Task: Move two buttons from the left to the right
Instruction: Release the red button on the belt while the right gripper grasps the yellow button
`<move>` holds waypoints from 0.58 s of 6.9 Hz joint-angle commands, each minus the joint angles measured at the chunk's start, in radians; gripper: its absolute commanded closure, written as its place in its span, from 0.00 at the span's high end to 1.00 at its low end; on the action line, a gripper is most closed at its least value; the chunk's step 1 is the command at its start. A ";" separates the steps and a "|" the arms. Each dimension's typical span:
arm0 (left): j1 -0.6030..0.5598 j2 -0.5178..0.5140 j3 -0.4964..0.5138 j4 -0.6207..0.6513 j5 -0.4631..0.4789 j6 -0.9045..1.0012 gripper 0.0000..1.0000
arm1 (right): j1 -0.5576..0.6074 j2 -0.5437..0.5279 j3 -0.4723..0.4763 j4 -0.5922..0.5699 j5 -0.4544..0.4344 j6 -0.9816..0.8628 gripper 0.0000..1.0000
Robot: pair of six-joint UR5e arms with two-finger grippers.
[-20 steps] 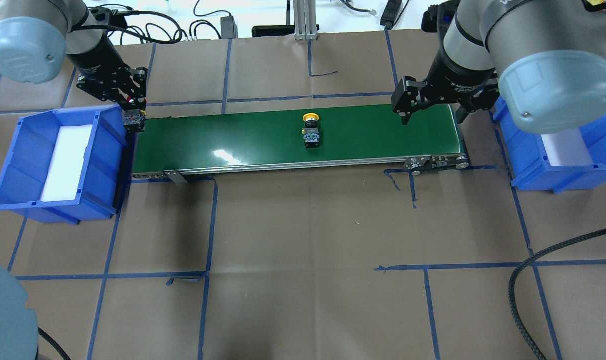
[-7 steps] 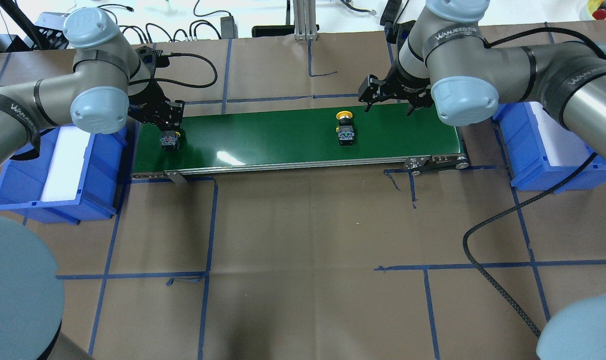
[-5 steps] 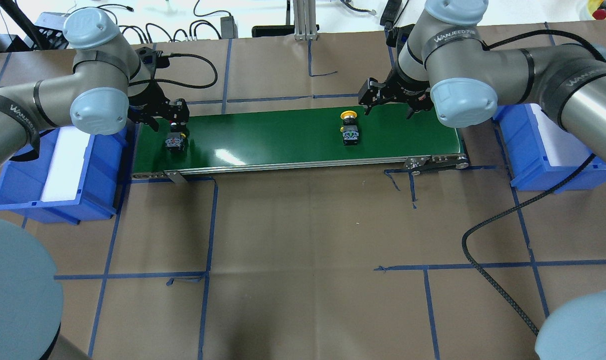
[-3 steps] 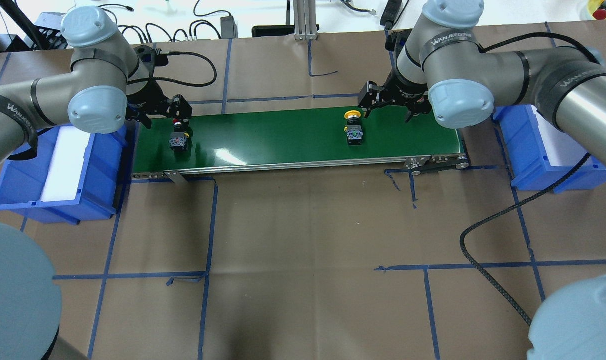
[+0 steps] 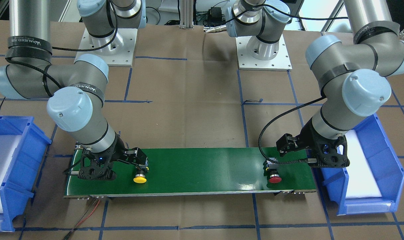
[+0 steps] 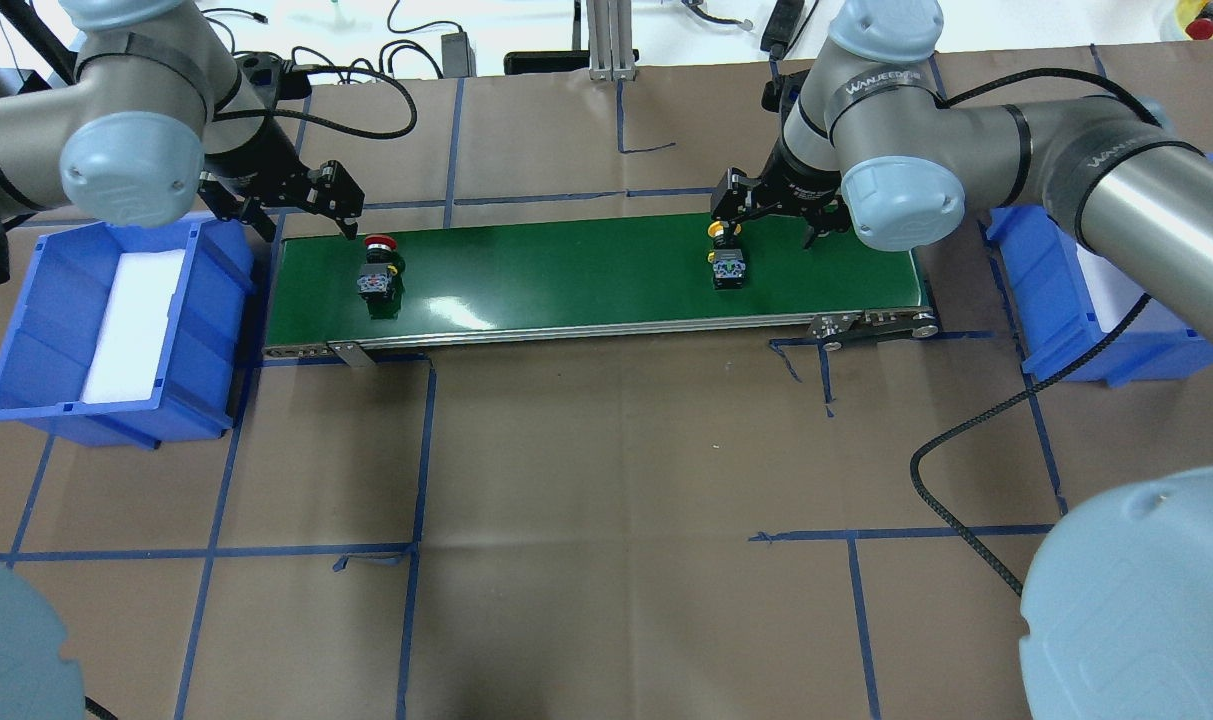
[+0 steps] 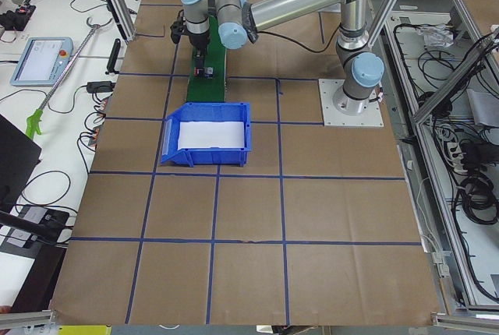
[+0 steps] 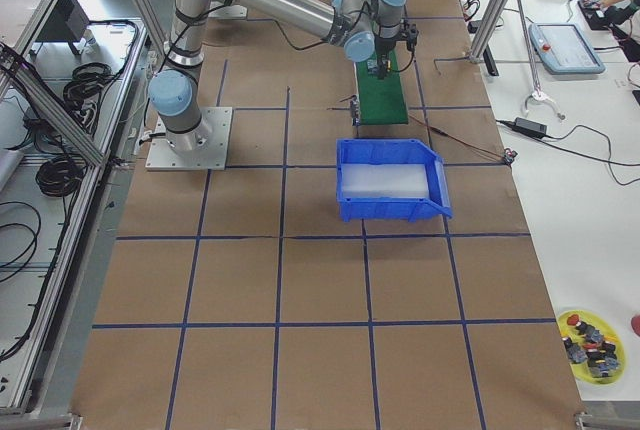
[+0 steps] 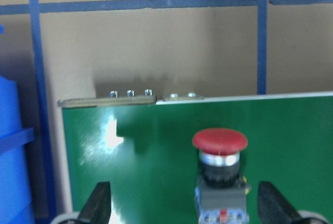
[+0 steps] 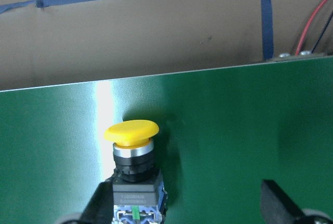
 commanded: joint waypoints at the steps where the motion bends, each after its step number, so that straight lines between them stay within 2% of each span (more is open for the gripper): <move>1: -0.040 0.089 0.040 -0.163 0.005 -0.072 1.00 | 0.000 0.003 0.002 0.000 -0.001 -0.001 1.00; 3: -0.104 0.180 0.014 -0.216 0.011 -0.144 1.00 | 0.002 0.020 0.012 -0.001 -0.027 -0.004 1.00; 4: -0.109 0.213 0.002 -0.231 0.011 -0.146 1.00 | 0.002 0.032 0.014 -0.001 -0.081 -0.003 1.00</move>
